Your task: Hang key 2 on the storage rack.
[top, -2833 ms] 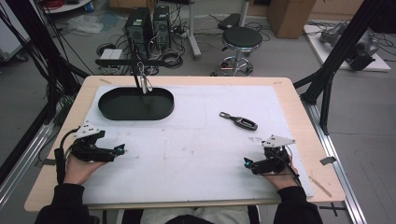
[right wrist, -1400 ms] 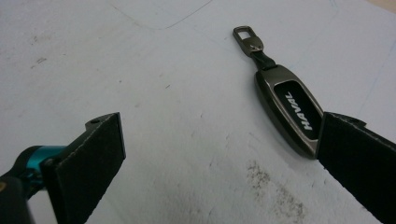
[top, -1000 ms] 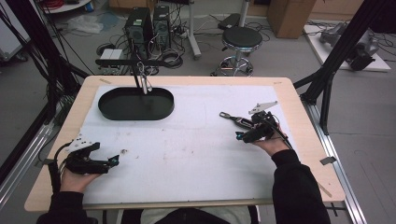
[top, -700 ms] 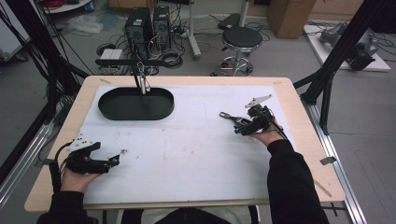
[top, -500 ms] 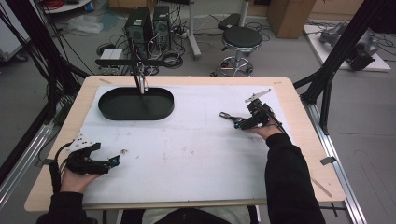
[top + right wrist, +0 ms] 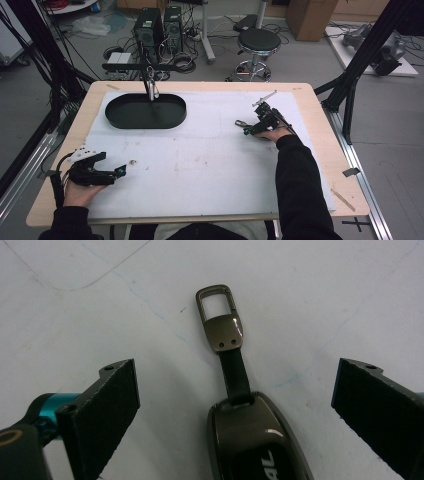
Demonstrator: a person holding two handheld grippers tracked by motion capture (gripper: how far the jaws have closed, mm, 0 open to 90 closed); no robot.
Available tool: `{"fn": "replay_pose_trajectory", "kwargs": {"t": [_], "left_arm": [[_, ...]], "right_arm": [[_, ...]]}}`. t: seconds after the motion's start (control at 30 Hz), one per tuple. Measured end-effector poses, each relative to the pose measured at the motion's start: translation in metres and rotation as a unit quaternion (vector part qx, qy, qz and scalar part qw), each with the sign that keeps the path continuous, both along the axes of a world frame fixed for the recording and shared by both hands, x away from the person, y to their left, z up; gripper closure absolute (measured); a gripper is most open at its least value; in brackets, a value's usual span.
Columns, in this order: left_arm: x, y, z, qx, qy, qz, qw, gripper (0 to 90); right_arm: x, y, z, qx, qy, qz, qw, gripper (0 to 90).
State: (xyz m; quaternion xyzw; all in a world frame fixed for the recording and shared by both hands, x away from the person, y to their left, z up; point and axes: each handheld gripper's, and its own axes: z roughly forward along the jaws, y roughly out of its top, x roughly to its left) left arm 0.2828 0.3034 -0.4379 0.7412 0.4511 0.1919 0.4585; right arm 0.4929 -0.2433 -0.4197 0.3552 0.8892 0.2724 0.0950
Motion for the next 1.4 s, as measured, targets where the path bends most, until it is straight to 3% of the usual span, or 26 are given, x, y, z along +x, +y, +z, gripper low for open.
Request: {"fn": "replay_pose_trajectory", "kwargs": {"t": [0.13,0.2,0.33,0.47,0.63,0.7,0.8,0.93,1.0,1.4], "left_arm": [[-0.002,-0.002,0.000,0.001,-0.001,-0.005,1.0000,1.7],[-0.002,-0.003,0.000,0.005,0.001,-0.008,1.0000,1.7],[-0.002,-0.003,0.000,0.007,0.001,-0.011,0.9999,1.7],[-0.001,-0.004,-0.001,0.010,0.005,-0.014,0.9998,1.7],[-0.001,-0.005,-0.001,0.013,0.007,-0.013,0.9998,1.7],[-0.001,-0.005,-0.001,0.012,0.007,-0.012,0.9998,1.7],[0.000,-0.005,-0.001,0.013,0.008,-0.014,0.9998,1.7],[0.000,-0.005,-0.001,0.013,0.008,-0.015,0.9998,1.7],[0.000,-0.005,-0.001,0.014,0.008,-0.015,0.9998,1.7],[0.000,-0.005,-0.002,0.013,0.010,-0.015,0.9998,1.7]], "right_arm": [[0.004,0.013,0.002,-0.035,-0.003,0.005,0.9994,9.3],[0.005,0.016,0.005,-0.042,0.008,0.012,0.9990,22.9],[0.007,0.017,0.009,-0.048,0.008,0.010,0.9988,27.9],[0.009,0.019,0.007,-0.077,0.007,0.018,0.9968,35.0],[0.011,0.021,0.004,-0.077,0.014,0.025,0.9966,50.5],[0.012,0.021,0.002,-0.072,0.029,0.020,0.9968,61.5],[0.012,0.023,0.002,-0.068,0.044,0.011,0.9967,69.8],[0.011,0.023,0.002,-0.068,0.043,0.013,0.9967,73.7],[0.010,0.022,0.005,-0.076,0.034,0.005,0.9965,81.7],[0.009,0.018,0.009,-0.049,0.049,-0.028,0.9972,85.7]]}}
